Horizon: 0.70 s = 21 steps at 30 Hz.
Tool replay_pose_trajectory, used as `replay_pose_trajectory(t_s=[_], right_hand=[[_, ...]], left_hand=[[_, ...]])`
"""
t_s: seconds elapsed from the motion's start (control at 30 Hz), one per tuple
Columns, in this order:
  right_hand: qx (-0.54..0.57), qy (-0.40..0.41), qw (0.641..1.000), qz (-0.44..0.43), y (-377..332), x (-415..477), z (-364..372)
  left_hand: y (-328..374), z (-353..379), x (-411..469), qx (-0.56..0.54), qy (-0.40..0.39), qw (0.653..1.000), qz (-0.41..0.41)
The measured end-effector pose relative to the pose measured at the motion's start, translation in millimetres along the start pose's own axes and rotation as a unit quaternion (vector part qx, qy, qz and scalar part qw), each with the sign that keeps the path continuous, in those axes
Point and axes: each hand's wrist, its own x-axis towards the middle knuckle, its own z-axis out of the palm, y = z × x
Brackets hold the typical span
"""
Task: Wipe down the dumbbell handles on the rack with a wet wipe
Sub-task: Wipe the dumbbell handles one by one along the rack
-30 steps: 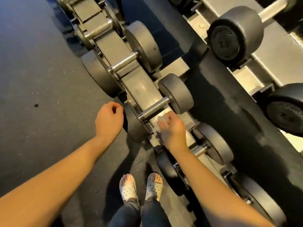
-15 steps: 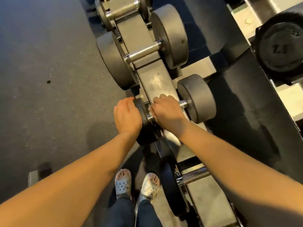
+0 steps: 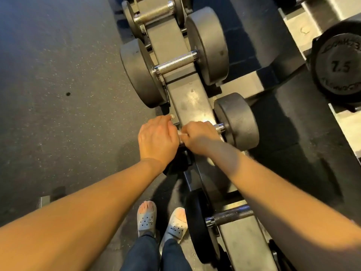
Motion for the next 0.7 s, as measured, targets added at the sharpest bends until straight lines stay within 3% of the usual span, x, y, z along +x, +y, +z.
replay_pose_trajectory(t_s=[0.1, 0.2, 0.27, 0.37, 0.43, 0.53, 0.63, 0.7], right_hand=[[0.046, -0.154, 0.985, 0.064, -12, 44, -18], [0.013, -0.194, 0.979, 0.063, -18, 51, -13], [-0.001, -0.137, 0.989, 0.050, -15, 35, -5], [-0.087, 0.043, 0.995, -0.013, -5, 4, 15], [-0.022, 0.159, 0.984, -0.073, 2, -11, 32], [0.049, 0.308, 0.936, -0.162, 14, -16, 55], [0.051, 0.364, 0.911, -0.188, 15, -22, 72], [0.170, 0.350, 0.913, -0.127, 11, -30, 82]], left_hand=[[0, -1, -1, -0.037, 0.010, 0.999, -0.023], [-1, 1, -2, -0.047, 0.020, 0.998, -0.032], [-2, 2, -2, -0.046, 0.023, 0.998, -0.034], [-3, 4, -1, -0.039, 0.021, 0.998, -0.037], [-3, 4, 0, -0.039, 0.018, 0.998, -0.038], [-2, 4, -1, -0.037, 0.017, 0.998, -0.038], [-2, 5, -1, -0.042, 0.015, 0.998, -0.036], [-3, 5, 0, -0.044, 0.015, 0.998, -0.038]])
